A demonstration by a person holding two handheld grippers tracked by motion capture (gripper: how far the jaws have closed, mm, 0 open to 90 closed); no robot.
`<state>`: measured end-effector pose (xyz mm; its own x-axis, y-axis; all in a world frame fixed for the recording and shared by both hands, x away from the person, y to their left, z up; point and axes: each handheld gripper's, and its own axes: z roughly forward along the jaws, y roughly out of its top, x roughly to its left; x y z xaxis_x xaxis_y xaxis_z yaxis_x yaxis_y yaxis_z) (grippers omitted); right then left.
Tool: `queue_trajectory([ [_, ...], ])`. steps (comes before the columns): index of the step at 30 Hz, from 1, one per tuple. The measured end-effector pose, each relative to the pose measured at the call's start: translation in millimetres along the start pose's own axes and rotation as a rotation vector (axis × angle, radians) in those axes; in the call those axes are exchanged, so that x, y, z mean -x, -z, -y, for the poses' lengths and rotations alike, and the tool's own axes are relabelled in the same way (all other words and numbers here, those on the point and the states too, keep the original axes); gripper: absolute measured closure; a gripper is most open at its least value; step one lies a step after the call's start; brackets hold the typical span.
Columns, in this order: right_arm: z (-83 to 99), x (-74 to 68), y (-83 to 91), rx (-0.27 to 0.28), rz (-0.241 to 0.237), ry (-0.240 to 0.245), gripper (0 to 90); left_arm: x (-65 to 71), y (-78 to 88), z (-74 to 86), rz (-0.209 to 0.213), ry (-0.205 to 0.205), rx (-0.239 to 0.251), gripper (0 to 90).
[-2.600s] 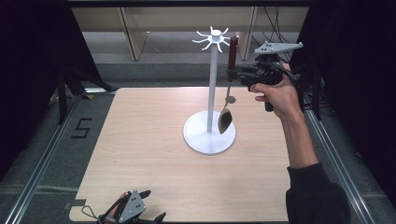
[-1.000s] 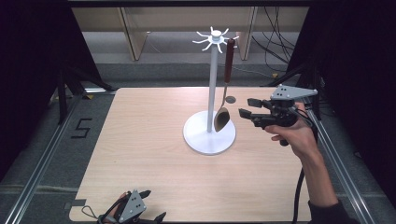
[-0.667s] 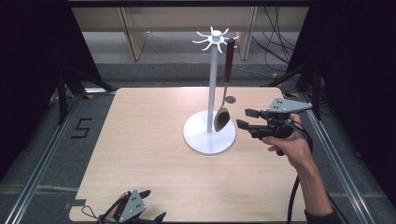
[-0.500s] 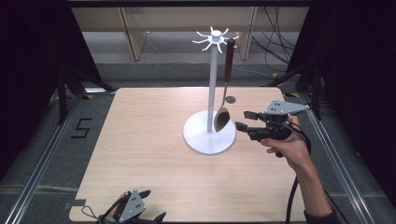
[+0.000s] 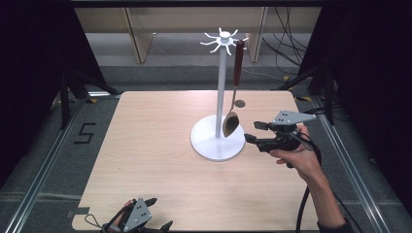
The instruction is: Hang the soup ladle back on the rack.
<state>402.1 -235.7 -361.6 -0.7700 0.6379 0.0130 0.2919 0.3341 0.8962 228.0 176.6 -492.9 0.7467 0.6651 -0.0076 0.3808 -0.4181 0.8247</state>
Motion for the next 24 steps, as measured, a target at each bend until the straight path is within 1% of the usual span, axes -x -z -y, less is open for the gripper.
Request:
queue_trajectory([
  [1,0.2,-0.9,1.0,-0.026,-0.015,-0.013,39.3,-2.7,1.8,-0.6,-0.007,-0.038,-0.038,15.1],
  [2,0.7,0.6,-0.4,-0.021,-0.010,0.008,39.1,-0.9,0.8,-0.2,0.000,-0.015,-0.019,15.1],
  [3,1.8,-0.2,-2.2,-0.012,-0.006,0.005,38.9,-0.6,0.6,0.0,-0.003,-0.012,-0.010,15.1],
  [4,2.0,0.6,-1.9,-0.031,-0.014,0.008,38.6,-1.0,0.8,-0.3,-0.003,-0.012,-0.012,15.1],
  [5,3.2,-0.8,-4.4,-0.017,-0.009,0.011,38.1,0.1,0.1,0.1,-0.004,-0.001,0.002,15.1],
  [6,3.6,-0.8,-5.0,-0.027,-0.018,0.012,37.6,-0.7,0.6,-0.1,-0.001,-0.011,-0.013,15.1],
  [7,4.4,-3.1,-5.4,-0.041,-0.018,-0.006,37.4,-1.9,1.4,-0.3,-0.004,-0.028,-0.030,15.1],
  [9,5.0,-2.7,-6.9,-0.056,-0.028,0.005,37.2,-0.5,0.8,0.1,-0.005,-0.011,-0.005,15.1],
  [10,5.5,-4.0,-7.7,-0.053,-0.022,-0.002,37.0,-0.5,0.7,0.1,-0.004,-0.010,-0.005,15.1],
  [11,6.0,-5.0,-8.1,-0.062,-0.030,-0.001,37.0,-0.4,0.7,0.3,-0.003,-0.010,-0.005,15.1],
  [12,6.8,-4.6,-9.5,-0.053,-0.026,0.017,36.9,-0.3,0.8,0.3,-0.003,-0.009,-0.006,15.1],
  [13,7.2,-5.0,-9.7,-0.058,-0.030,0.023,36.6,-0.3,0.8,0.3,-0.003,-0.008,-0.005,15.1],
  [14,8.4,-7.8,-10.1,-0.068,-0.035,-0.004,36.3,-0.8,1.0,-0.1,-0.003,-0.017,-0.004,15.1],
  [15,9.2,-8.5,-10.7,-0.078,-0.047,-0.003,35.8,-0.8,1.0,-0.2,-0.003,-0.019,-0.004,15.1],
  [16,10.2,-8.1,-11.9,-0.074,-0.039,0.017,35.2,-0.3,1.1,0.2,-0.003,-0.012,-0.008,15.1],
  [17,12.1,-10.7,-12.8,-0.083,-0.042,0.003,34.7,-0.1,0.9,0.3,-0.003,-0.009,-0.006,15.1],
  [18,13.0,-9.6,-13.8,-0.080,-0.040,0.031,34.2,-0.3,0.8,0.3,-0.003,-0.008,-0.005,15.1],
  [19,15.3,-12.9,-14.8,-0.088,-0.041,0.008,33.6,-0.5,0.9,0.1,-0.003,-0.009,-0.004,15.1],
  [20,16.7,-14.3,-14.4,-0.110,-0.051,0.002,33.1,-0.4,0.9,0.1,-0.003,-0.008,-0.004,15.1],
  [21,18.3,-13.5,-15.3,-0.100,-0.052,0.029,32.9,-0.3,0.8,0.3,-0.002,-0.008,-0.004,15.1],
  [22,20.1,-13.4,-15.9,-0.101,-0.051,0.031,32.9,-0.4,0.9,0.3,-0.002,-0.008,-0.005,15.1],
  [23,21.6,-15.9,-15.3,-0.114,-0.052,0.011,32.6,-1.0,1.2,0.1,-0.005,-0.015,-0.008,15.1],
  [24,22.5,-15.0,-15.2,-0.116,-0.057,0.026,32.4,-1.2,1.2,0.0,-0.005,-0.018,-0.006,15.1],
])
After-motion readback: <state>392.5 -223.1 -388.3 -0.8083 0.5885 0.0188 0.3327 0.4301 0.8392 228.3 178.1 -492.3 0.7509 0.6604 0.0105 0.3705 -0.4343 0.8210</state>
